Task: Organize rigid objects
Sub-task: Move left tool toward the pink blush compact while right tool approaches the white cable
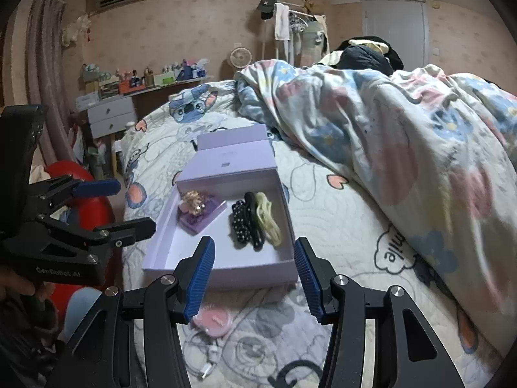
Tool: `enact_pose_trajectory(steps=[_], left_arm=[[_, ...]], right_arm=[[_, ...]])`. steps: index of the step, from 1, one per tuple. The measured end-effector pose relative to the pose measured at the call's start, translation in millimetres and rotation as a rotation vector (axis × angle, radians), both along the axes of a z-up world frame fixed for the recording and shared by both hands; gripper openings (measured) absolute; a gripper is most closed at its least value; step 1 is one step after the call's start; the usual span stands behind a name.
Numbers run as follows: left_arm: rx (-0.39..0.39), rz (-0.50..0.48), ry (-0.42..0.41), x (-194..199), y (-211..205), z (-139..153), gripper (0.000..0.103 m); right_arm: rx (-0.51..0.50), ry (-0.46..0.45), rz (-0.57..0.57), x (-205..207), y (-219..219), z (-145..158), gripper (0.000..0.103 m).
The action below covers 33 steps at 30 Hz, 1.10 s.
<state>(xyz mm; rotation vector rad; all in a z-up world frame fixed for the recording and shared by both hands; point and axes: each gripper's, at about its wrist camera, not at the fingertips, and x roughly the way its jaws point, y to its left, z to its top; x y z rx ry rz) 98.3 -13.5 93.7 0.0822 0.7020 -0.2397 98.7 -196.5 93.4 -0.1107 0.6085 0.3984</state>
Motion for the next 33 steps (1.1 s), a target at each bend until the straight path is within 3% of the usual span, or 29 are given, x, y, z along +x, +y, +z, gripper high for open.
enact_pose_trajectory(steps=[17,33], left_arm=[[0.001,-0.044,0.061,-36.3,-15.8,-30.4,0.090],[-0.008,-0.026,0.150,-53.8,-8.2,-68.9,0.090]], right_arm=[[0.018,0.074,-0.005,-37.1,-10.7,-37.9,0.051],[0.067,0.204,0.001,-52.8,-9.8,-89.6,0.060]])
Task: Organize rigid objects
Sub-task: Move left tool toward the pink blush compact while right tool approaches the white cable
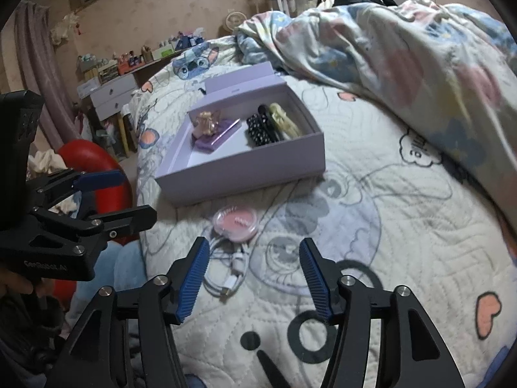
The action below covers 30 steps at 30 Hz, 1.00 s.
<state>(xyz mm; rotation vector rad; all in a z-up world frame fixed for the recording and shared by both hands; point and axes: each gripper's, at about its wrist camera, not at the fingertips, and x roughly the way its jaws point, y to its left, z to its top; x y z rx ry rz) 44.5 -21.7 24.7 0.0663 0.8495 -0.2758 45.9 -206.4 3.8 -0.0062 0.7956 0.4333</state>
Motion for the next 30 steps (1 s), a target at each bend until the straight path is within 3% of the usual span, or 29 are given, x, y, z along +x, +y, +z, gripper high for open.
enact_pose_trajectory(steps=[9,30], left_arm=[[-0.037,0.033,0.059,-2.2,15.9,-26.0,0.090],[-0.073,0.079,0.100,17.0,46.1,-53.6,0.090]], right_arm=[[-0.002,0.036,0.034,-3.3,16.3,-25.3,0.067],[-0.111,0.089,0.075,24.1,62.3,-69.5,0.067]])
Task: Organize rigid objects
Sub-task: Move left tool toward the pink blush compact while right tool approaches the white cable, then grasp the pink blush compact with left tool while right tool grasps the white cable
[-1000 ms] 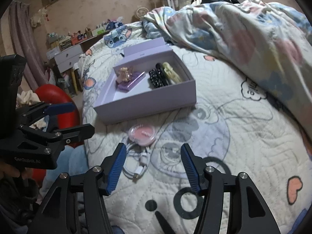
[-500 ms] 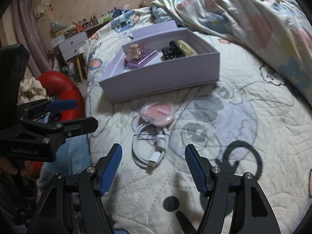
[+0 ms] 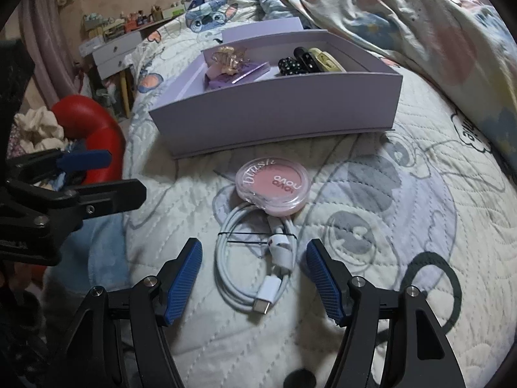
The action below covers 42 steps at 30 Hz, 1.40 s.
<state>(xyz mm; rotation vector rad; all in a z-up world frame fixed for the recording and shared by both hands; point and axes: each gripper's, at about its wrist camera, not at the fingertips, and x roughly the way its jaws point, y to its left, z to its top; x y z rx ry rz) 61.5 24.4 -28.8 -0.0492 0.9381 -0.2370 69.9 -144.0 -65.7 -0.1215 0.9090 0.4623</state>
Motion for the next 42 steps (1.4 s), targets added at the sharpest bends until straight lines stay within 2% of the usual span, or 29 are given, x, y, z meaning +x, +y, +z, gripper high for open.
enact_pose_trajectory(steps=[2,3,12,24,34,40,42], left_arm=[[-0.003,-0.008,0.000,2.1,-1.7,0.1,0.090],[-0.005,-0.012,0.001,3.0,-2.5,0.1,0.090],[-0.055,-0.080,0.008,14.1,-24.4,-0.4,0.090],[-0.083,-0.164,0.016,29.1,-69.7,-13.5,0.090],[0.003,-0.170,0.010,46.3,-96.4,-24.9,0.090],[0.089,-0.172,-0.006,50.6,-108.3,-30.7,0.074],[0.089,-0.176,-0.011,49.6,-109.2,-29.9,0.062]], right_arm=[[-0.002,0.003,-0.005,1.2,-0.9,-1.4,0.052],[-0.004,0.003,-0.006,1.2,-1.7,-1.3,0.050],[0.034,0.065,-0.017,-3.6,-24.2,6.4,0.050],[-0.022,0.041,-0.200,-13.4,-83.0,12.9,0.050],[-0.018,0.040,-0.268,-5.4,-103.7,11.9,0.050],[-0.017,0.039,-0.265,-0.3,-104.4,10.5,0.050],[-0.020,0.039,-0.262,1.7,-102.9,9.7,0.050]])
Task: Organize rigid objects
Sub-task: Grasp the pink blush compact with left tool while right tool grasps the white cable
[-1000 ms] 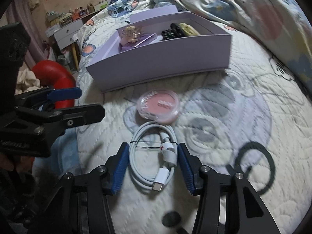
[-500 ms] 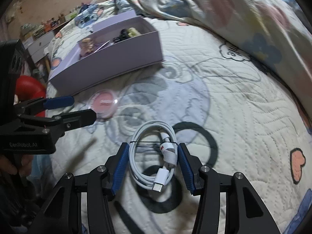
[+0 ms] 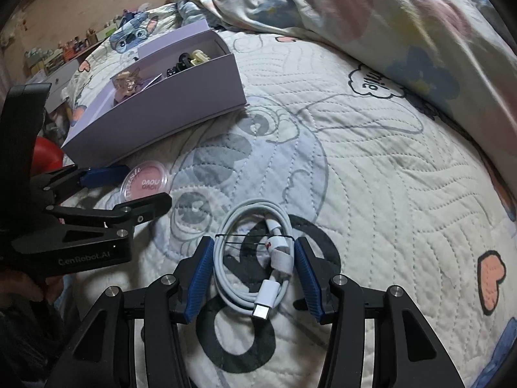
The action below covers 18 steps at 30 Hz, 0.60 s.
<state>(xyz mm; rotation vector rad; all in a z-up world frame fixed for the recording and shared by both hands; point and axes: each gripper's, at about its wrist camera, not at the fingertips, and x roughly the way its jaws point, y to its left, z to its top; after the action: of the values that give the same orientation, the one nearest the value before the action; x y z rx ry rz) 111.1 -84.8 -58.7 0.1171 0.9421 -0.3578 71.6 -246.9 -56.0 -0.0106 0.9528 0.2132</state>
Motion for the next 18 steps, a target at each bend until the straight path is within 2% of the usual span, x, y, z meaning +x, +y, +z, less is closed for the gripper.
enact_pose_trajectory(steps=[2,13,18], left_arm=[[-0.005,-0.001,0.000,-2.5,1.7,2.9,0.056],[-0.004,-0.037,0.026,-34.4,14.0,10.2,0.056],[0.007,-0.024,0.036,-48.2,23.3,9.9,0.056]], right_arm=[[0.002,0.000,0.005,1.5,2.0,0.2,0.050],[0.046,-0.023,0.106,1.4,29.5,2.8,0.050],[0.016,-0.028,0.158,-4.1,44.6,0.5,0.050]])
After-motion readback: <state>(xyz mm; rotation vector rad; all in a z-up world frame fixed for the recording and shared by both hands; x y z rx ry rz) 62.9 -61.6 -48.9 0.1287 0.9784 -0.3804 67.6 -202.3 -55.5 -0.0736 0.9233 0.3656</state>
